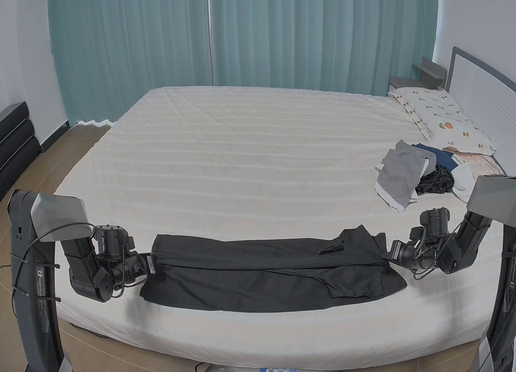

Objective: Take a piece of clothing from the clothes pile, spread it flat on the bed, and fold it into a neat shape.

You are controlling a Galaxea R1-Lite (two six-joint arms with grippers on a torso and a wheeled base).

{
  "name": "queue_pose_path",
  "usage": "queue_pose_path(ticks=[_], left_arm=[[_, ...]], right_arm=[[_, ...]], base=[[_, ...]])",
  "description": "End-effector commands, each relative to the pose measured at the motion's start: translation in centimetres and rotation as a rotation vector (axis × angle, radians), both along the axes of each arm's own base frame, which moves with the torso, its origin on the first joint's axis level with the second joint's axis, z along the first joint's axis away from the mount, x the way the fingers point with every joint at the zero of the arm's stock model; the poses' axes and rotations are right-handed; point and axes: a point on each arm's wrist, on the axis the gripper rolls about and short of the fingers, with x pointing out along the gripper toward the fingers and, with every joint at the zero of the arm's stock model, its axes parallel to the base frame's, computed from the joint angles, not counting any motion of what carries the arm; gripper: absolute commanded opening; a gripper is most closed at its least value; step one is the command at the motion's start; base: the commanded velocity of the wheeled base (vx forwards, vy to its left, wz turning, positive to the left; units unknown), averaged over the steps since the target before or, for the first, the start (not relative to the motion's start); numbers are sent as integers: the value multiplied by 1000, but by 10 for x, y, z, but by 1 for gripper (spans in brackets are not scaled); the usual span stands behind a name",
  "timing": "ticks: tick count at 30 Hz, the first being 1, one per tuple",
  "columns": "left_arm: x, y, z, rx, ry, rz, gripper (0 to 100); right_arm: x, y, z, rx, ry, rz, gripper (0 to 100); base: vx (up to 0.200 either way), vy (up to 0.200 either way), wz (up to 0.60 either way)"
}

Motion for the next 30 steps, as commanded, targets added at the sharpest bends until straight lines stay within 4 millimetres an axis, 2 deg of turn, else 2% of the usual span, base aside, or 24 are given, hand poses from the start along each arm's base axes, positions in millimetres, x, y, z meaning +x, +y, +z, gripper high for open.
queue_pose_path(ticks=[1,3,4,9,13,19,23,26,27,30], left_arm=[[-1,0,-5,0,15,0,0],[-1,-1,-5,0,16,-2,0],[-2,-1,-7,0,19,-3,100],[-1,-1,-6,0,12,-3,100],[-1,1,-2,-11,0,3,100],[-1,11,18,-55,-48,8,100],[6,11,28,-186,-66,52,100],[11,10,31,-240,-72,76,100],[14,9,31,-265,-65,84,100],[22,5,31,-335,-55,117,100]], right_arm=[[-3,0,-6,1,22,4,0],[-3,0,-6,3,22,6,0],[-2,0,-6,3,19,6,100],[0,0,3,9,-23,-5,100],[2,1,28,19,-131,-14,100],[2,36,56,117,-175,5,100],[3,70,46,128,-145,49,100],[10,83,33,115,-129,55,100],[15,89,22,97,-110,50,100],[18,96,13,73,-76,47,100]], base=[[0,0,0],[0,0,0],[0,0,0],[0,0,0],[0,0,0],[0,0,0],[0,0,0],[0,0,0],[0,0,0],[0,0,0]])
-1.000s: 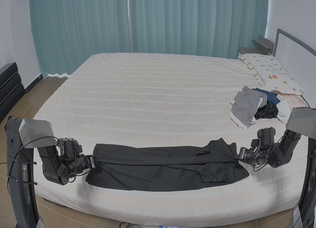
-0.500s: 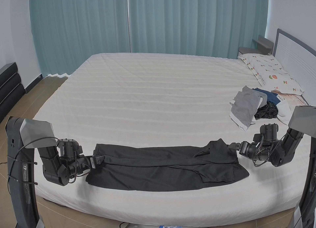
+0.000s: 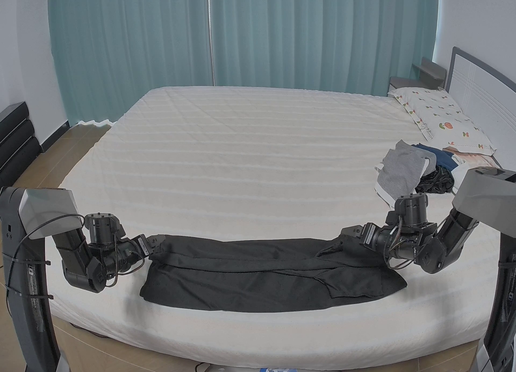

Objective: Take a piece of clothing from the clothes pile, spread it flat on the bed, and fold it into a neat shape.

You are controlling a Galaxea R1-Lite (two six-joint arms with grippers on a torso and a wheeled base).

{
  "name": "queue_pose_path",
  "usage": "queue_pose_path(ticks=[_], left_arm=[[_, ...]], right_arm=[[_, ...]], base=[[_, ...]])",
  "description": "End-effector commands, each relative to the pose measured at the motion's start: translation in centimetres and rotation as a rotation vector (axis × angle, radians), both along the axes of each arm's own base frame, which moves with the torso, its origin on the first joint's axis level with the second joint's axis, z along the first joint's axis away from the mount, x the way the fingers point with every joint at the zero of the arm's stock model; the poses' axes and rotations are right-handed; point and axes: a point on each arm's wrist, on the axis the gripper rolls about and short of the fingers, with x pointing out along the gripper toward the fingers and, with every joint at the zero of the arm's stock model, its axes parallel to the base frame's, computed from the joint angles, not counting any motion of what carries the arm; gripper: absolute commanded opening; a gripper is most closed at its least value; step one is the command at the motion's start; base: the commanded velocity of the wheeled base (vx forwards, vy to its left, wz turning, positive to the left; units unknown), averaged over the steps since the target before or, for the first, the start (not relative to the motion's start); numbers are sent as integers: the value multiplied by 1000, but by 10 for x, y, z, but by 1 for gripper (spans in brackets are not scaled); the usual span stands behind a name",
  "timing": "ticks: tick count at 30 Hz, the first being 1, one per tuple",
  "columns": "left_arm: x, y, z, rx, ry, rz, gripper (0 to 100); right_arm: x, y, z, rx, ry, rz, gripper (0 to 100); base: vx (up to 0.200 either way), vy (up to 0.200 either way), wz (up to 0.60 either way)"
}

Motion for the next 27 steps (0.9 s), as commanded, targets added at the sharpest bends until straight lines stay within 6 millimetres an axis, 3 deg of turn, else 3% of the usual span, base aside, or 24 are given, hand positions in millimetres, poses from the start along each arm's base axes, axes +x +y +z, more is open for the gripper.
queue_pose_path(ticks=[1,7,18,27], left_arm=[[17,-7,10,-104,-21,32,100],[33,-12,13,-249,50,119,100],[35,-11,10,-245,64,133,100],[36,-11,7,-243,70,132,100]], right_arm=[[8,23,-27,-36,68,23,100],[14,39,-31,-53,95,49,100],[21,54,-28,-55,91,78,100],[46,67,-26,-38,70,85,100]], base=[[0,0,0],[0,0,0],[0,0,0],[0,0,0]])
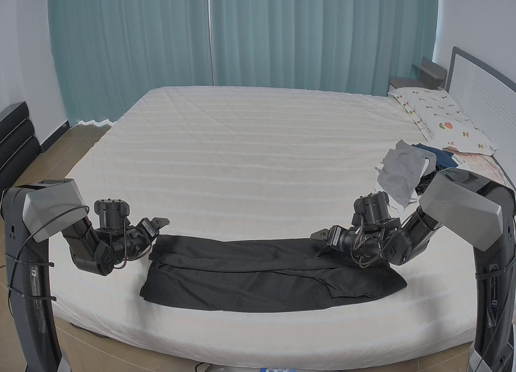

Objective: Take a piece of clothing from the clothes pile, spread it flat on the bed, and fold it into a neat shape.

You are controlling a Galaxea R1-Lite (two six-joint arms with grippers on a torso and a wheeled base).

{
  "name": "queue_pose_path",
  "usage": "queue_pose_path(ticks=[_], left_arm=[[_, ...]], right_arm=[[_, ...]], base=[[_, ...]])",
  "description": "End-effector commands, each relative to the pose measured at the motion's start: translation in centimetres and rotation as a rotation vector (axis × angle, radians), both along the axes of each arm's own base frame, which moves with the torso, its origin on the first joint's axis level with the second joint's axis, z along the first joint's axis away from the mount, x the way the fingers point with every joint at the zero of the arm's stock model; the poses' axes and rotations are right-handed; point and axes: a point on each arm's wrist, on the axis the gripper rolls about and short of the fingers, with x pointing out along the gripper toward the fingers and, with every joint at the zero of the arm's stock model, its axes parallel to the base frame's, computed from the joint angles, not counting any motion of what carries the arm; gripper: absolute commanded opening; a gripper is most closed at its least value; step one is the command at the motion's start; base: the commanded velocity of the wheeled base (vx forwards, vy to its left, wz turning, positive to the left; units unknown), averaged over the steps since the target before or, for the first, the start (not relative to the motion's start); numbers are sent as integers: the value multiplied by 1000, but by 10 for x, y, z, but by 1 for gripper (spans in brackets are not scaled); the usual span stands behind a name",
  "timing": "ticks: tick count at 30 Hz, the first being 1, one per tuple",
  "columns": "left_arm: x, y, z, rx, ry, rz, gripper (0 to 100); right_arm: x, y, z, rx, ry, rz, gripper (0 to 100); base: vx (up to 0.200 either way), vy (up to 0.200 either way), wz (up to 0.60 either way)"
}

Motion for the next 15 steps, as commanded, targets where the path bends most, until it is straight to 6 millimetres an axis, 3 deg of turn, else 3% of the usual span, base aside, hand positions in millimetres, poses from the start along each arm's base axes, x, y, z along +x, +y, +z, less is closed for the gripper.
queue_pose_path(ticks=[1,10,15], left_arm=[[0,0,-4,1,7,0,100],[1,0,-5,1,9,0,100],[1,0,-5,1,9,0,100]], right_arm=[[13,7,-5,20,-21,-2,100],[32,19,9,185,-42,-94,100],[35,21,4,213,-38,-116,100]], base=[[0,0,0],[0,0,0],[0,0,0]])
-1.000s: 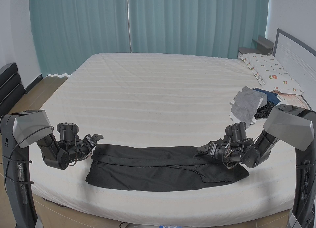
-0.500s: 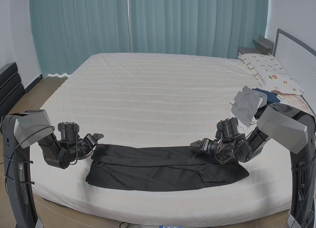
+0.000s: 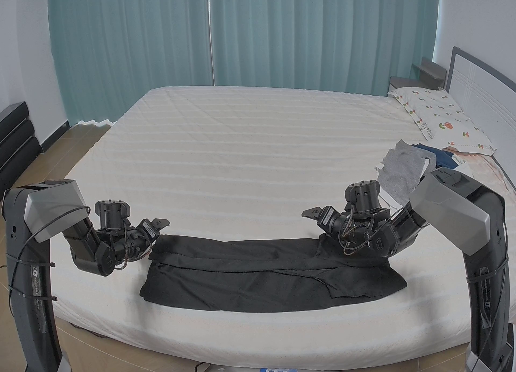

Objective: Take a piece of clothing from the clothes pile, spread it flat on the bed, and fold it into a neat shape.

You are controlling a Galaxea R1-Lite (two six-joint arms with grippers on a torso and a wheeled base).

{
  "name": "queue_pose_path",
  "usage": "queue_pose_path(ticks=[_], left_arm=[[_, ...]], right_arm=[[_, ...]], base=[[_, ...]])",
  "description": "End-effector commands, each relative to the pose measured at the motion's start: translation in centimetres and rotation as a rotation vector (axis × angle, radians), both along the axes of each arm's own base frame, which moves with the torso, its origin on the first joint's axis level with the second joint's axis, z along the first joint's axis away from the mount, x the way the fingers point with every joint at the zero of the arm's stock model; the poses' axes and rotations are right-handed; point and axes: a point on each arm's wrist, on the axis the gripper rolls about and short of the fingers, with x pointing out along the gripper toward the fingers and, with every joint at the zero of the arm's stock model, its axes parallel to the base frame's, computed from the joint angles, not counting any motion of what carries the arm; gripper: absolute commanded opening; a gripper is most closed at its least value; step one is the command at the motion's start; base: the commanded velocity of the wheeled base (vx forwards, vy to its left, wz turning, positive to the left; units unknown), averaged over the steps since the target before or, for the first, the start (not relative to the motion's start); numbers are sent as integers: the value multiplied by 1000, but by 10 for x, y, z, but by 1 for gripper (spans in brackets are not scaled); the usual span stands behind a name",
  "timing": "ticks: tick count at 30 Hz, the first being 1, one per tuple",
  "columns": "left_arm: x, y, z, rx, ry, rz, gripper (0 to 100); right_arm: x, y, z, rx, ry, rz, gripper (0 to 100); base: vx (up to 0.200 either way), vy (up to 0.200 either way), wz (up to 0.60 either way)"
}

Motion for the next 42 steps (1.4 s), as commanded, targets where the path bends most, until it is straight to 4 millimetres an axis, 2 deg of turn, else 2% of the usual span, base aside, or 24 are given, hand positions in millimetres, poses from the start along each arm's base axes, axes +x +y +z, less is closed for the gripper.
queue_pose_path(ticks=[1,5,8,13,21,33,34,42], left_arm=[[0,1,-1,0,3,2,100],[0,0,-2,0,4,0,100],[0,0,-2,-1,4,0,100],[1,1,-1,-2,3,3,100],[1,0,-4,-2,9,1,100],[1,1,-4,-1,9,2,100],[1,1,-4,-2,9,3,100],[1,1,-3,-2,8,3,100]], right_arm=[[2,2,-5,1,3,0,100],[3,-5,1,-15,-15,-32,100],[6,-20,10,-49,-42,-65,100],[1,-56,5,-190,-49,-74,100],[-4,-86,-2,-257,-19,-110,100],[-9,-93,-13,-288,14,-102,100],[-11,-93,-16,-299,24,-94,0],[-15,-98,-18,-327,31,-83,0]], base=[[0,0,0],[0,0,0],[0,0,0],[0,0,0],[0,0,0],[0,0,0],[0,0,0],[0,0,0]])
